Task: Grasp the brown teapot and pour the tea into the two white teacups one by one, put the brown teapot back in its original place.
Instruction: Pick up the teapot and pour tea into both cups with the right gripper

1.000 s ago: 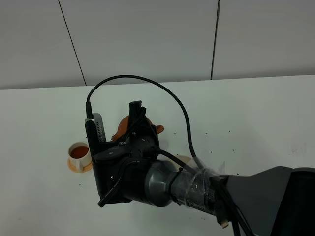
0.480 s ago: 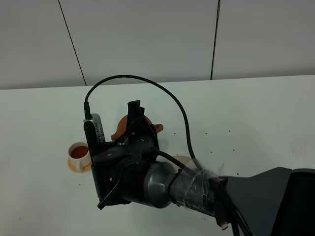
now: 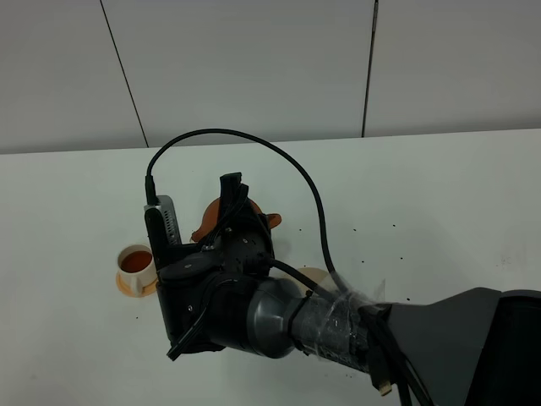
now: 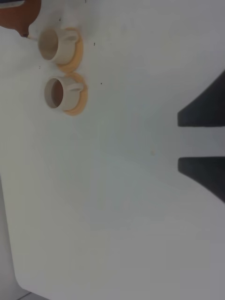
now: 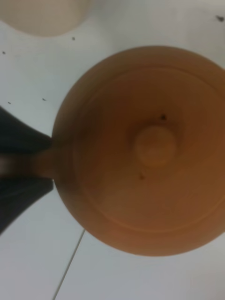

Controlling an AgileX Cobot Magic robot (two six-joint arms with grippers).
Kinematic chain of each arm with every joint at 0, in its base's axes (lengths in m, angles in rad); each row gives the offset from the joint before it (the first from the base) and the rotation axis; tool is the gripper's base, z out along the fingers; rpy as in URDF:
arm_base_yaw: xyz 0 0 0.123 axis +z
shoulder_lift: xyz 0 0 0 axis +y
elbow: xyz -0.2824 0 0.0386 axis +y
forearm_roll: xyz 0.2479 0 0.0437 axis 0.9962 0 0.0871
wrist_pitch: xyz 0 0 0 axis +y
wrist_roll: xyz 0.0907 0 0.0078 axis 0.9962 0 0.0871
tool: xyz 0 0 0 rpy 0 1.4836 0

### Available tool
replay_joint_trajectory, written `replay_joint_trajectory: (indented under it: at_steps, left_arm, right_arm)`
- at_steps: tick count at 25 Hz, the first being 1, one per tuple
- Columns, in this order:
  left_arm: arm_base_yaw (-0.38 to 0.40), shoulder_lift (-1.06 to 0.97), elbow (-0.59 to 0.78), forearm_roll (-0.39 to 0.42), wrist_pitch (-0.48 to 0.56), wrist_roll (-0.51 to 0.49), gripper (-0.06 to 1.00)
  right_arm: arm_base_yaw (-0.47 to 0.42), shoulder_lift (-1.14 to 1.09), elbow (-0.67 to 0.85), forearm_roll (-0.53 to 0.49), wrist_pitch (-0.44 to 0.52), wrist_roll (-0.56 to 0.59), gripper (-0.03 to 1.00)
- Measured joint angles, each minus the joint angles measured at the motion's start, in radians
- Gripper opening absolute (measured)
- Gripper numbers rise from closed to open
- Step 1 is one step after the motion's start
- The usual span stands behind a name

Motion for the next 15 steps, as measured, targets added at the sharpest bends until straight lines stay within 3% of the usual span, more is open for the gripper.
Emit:
replay_joint_trajectory:
  at_steps: [15]
  left_arm:
    - [0.000,0.000,0.000,0.000,0.000,0.000,0.23]
  right_arm:
    - [0.000,0.000,0.002,0.000,0.001,0.000,0.09]
